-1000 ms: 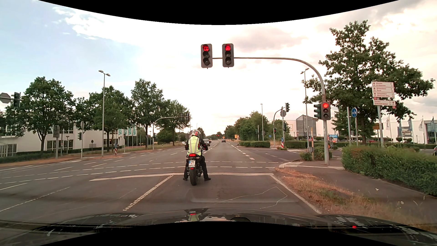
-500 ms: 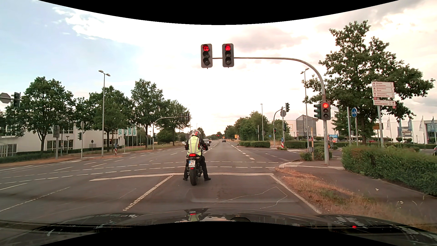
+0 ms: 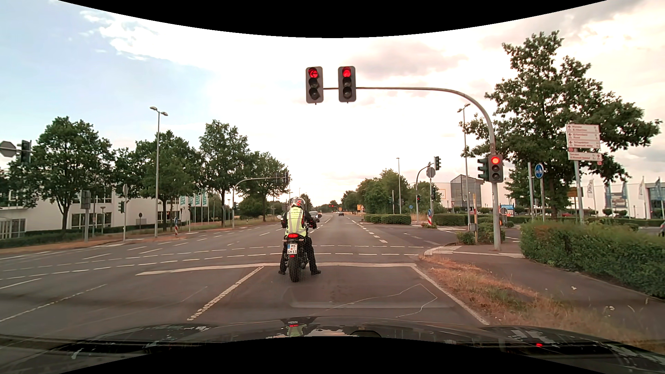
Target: Follow the waypoints while adhering to traffic rules and regulations
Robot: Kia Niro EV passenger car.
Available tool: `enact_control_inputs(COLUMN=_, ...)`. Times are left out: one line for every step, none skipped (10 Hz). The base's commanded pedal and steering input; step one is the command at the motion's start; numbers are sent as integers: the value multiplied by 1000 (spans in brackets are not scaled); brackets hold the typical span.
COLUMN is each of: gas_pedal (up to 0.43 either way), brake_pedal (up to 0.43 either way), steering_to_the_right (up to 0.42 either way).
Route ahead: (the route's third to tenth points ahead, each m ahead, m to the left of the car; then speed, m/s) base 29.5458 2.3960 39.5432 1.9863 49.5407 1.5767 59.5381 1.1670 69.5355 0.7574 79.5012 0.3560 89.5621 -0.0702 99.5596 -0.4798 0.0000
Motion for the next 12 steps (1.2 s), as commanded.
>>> enact_control_inputs(gas_pedal=0, brake_pedal=0, steering_to_the_right=-2)
enact_control_inputs(gas_pedal=0, brake_pedal=0, steering_to_the_right=-2)
enact_control_inputs(gas_pedal=0, brake_pedal=0, steering_to_the_right=-2)
enact_control_inputs(gas_pedal=0, brake_pedal=0, steering_to_the_right=-2)
enact_control_inputs(gas_pedal=0, brake_pedal=0, steering_to_the_right=-1)
enact_control_inputs(gas_pedal=0, brake_pedal=0, steering_to_the_right=-2)
enact_control_inputs(gas_pedal=0, brake_pedal=0, steering_to_the_right=-2)
enact_control_inputs(gas_pedal=0, brake_pedal=0, steering_to_the_right=-1)
enact_control_inputs(gas_pedal=0, brake_pedal=0, steering_to_the_right=-2)
enact_control_inputs(gas_pedal=0, brake_pedal=0, steering_to_the_right=-1)
enact_control_inputs(gas_pedal=0, brake_pedal=0, steering_to_the_right=-1)
enact_control_inputs(gas_pedal=0, brake_pedal=0, steering_to_the_right=-2)
